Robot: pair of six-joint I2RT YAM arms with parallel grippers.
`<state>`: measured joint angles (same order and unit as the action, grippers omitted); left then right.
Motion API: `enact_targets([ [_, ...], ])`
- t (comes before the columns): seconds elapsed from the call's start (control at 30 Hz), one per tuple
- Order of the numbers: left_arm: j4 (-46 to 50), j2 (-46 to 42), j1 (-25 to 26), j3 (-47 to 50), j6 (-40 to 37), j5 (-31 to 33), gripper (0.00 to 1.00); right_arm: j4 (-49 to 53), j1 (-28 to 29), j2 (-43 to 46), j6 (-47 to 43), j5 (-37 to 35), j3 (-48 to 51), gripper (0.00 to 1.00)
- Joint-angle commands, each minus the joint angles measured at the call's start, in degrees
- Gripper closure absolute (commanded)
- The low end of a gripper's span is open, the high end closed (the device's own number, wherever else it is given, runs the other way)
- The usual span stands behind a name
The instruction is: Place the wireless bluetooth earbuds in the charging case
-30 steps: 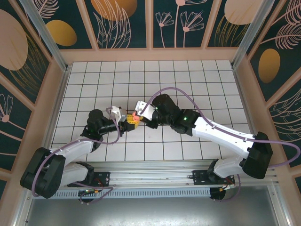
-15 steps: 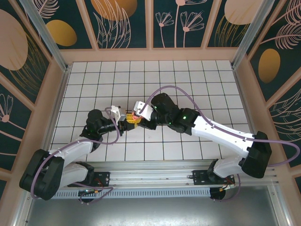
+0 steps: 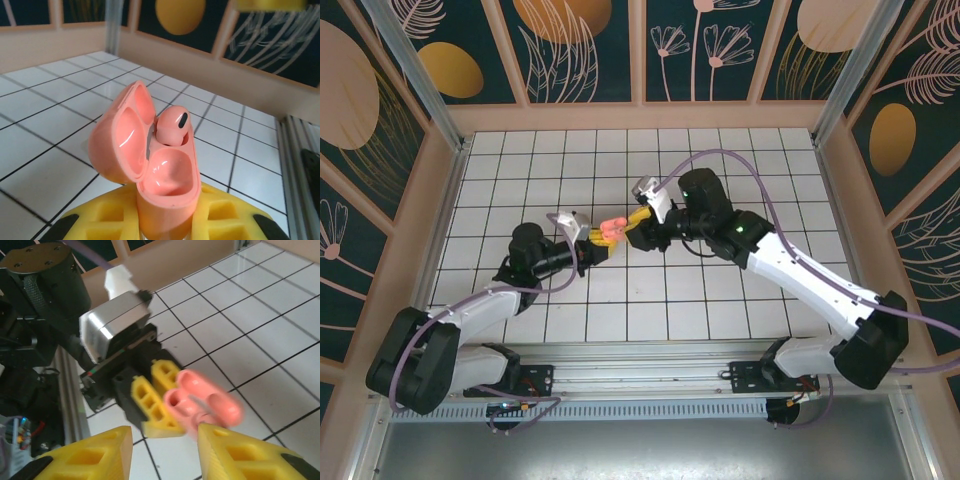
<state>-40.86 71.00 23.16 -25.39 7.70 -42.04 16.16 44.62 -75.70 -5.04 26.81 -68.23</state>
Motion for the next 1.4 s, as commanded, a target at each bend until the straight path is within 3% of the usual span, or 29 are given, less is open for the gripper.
enact_targets([
  [0.0, 7.55, 0.15, -2.11, -4.26, 6.48, 6.97, 0.84, 0.83, -0.04, -3.14, 9.20, 0.78, -2.82, 0.62],
  [0.1, 9.08, -0.64, -6.31, -5.04, 12.17, 8.10, 0.84, 1.88, 0.24, -4.98, 13.56, -0.63, -3.58, 0.63],
  [0.23, 14.66, -1.11, -10.04, -7.16, 14.37, 10.03, 0.82, 6.25, 1.60, -7.66, 17.02, -10.52, -6.39, 0.61],
  [0.4, 20.64, 0.67, -15.03, -8.64, 17.32, 10.39, 0.82, 17.93, 1.34, -17.81, 21.88, -17.64, -18.90, 0.63],
  [0.67, 23.26, 1.59, -21.85, -8.29, 18.55, 9.92, 0.82, 19.04, 1.91, -31.46, 28.20, -12.84, -28.01, 0.63],
  [0.93, 25.90, 1.72, -24.81, -7.75, 17.73, 10.72, 0.82, 29.37, 4.39, -48.52, 29.67, -12.88, -42.78, 0.63],
  [1.37, 26.41, 4.54, -27.63, -7.62, 17.77, 9.66, 0.82, 30.90, 7.21, -56.97, 30.41, -10.15, -48.23, 0.62],
])
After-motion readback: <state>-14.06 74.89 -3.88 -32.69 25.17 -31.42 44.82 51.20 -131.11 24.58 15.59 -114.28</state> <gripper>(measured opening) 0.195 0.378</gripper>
